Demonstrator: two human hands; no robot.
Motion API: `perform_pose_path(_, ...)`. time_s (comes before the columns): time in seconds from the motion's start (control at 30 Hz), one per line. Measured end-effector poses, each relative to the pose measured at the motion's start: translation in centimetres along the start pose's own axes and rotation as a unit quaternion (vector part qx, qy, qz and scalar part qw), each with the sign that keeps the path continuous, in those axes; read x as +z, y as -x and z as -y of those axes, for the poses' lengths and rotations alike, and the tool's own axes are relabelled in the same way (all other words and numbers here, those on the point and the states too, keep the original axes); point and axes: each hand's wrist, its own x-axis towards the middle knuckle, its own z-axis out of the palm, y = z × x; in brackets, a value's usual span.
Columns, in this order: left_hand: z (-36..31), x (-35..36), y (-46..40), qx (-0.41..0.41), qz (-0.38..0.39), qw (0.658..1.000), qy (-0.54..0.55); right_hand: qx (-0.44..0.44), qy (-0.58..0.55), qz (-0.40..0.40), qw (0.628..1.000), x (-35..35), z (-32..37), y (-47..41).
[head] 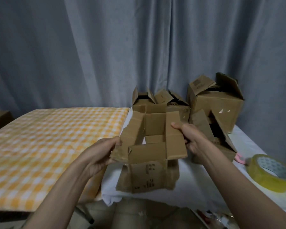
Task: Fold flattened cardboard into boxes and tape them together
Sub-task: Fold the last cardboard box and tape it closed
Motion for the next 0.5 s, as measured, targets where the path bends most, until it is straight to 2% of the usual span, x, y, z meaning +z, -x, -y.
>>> perform_pose_path(0.1,0.8,1.2,-0.2,0.024,-0.019,0.998,0.057,0.022,0.018,0.019,0.999,0.3,0.6,0.2)
perform_pose_path(0.27,1.2,1.0,-0.5,0.041,-0.024,0.996,0.071,0.022,0.061,0.043,0.997,0.3,0.6,1.0)
perform_pose_path(0.37,1.2,1.0,-0.4,0.045,-0.012,0.996,0.079,0.015,0.076,0.012,0.997,-0.1,0.3,1.6)
perform_pose_path(0.5,1.4,1.1,-0.2,0.077,-0.05,0.995,0.034,-0.024,0.15,-0.04,0.988,0.0,0.1,2.1)
